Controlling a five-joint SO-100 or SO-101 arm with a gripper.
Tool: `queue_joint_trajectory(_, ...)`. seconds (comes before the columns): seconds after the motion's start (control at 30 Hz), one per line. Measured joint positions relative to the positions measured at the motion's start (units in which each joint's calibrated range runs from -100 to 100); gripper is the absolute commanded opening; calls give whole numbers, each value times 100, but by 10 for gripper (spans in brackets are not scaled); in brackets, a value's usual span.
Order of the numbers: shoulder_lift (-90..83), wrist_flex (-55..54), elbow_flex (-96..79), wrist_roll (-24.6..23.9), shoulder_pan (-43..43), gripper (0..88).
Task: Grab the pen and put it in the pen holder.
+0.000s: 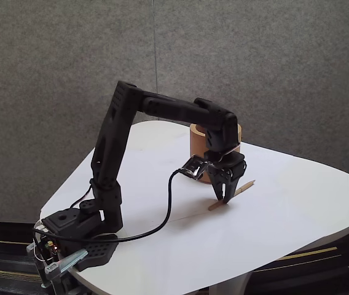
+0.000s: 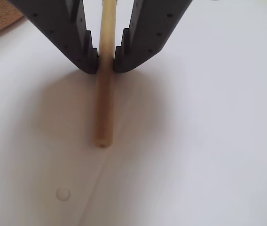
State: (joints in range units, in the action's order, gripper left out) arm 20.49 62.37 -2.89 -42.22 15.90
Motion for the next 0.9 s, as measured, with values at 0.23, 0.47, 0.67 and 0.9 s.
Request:
queue_joint_trajectory(0.23, -85, 42, 54, 20, 463, 5)
queue_joint_trajectory(0.47, -1016, 85, 54, 249, 654, 5)
queue_joint_trajectory(0.67, -2134, 85, 54, 518, 698, 5)
queue_joint_trajectory(0.9, -3776, 93, 54, 1221, 720, 5)
